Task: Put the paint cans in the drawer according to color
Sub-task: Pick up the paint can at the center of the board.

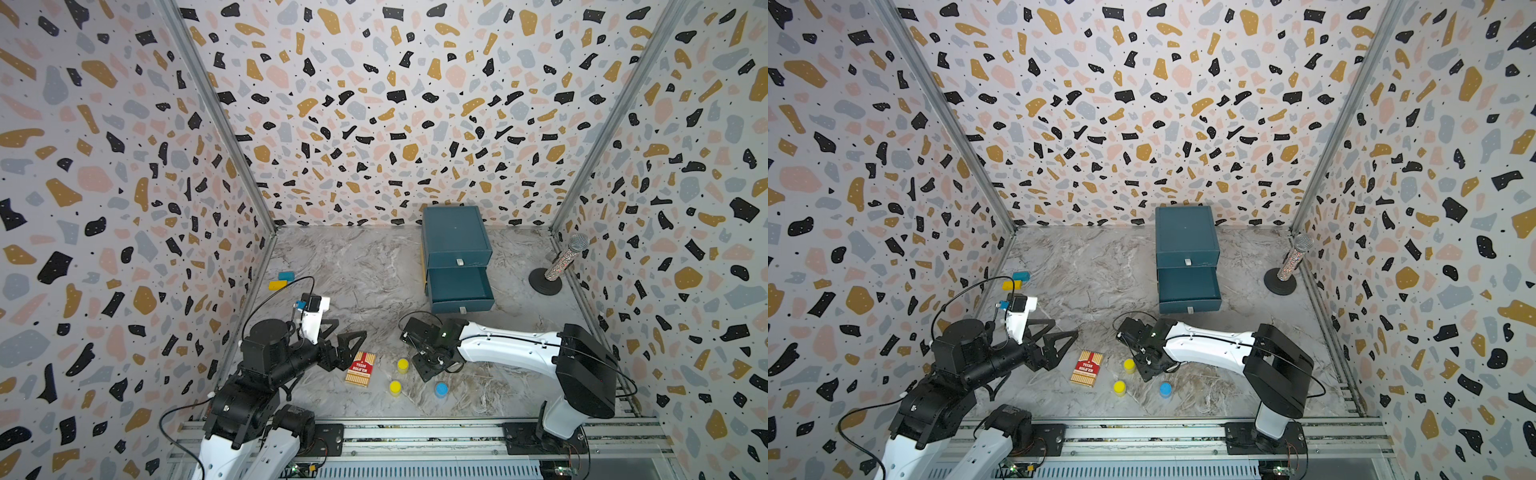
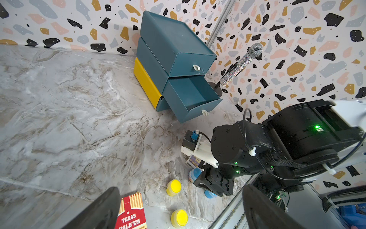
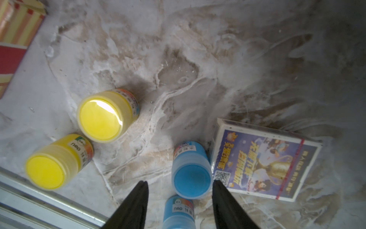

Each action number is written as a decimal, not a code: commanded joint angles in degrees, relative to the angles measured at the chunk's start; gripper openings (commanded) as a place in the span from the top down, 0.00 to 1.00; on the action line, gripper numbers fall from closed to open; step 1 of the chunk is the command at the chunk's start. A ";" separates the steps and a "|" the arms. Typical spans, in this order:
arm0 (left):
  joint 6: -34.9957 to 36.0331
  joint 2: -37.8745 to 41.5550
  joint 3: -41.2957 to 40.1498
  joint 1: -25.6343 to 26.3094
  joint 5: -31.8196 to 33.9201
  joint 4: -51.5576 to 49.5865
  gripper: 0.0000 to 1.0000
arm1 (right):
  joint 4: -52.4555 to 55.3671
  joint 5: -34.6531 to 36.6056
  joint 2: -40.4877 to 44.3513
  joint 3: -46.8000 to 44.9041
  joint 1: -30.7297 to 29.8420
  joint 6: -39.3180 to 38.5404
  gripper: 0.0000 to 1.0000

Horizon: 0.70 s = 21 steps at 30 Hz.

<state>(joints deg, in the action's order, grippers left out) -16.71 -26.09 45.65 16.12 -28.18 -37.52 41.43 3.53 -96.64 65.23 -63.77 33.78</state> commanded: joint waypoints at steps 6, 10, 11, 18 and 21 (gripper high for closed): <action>0.10 0.51 -0.31 -0.21 -0.37 1.22 0.02 | 3.25 -0.86 -1.44 2.08 1.10 -0.88 0.48; 0.10 0.76 -0.37 -0.27 -0.36 1.14 0.02 | 3.22 -1.78 -2.28 2.35 1.92 -1.08 0.49; 0.10 0.80 -0.37 -0.23 -0.37 1.19 0.02 | 3.24 -1.65 -2.28 2.43 1.98 -1.24 0.49; 0.11 0.95 -0.34 -0.20 -0.38 1.21 0.02 | 4.32 -0.45 -2.52 3.39 2.00 -1.35 0.44; 0.14 0.87 -0.30 -0.21 -0.39 1.22 0.02 | 4.36 -0.18 -1.02 3.41 2.06 -1.44 0.44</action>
<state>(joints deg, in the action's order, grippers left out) -16.71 -25.67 45.65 16.14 -28.18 -37.63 43.51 2.35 -99.90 66.92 -61.78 32.88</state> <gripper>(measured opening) 0.985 0.559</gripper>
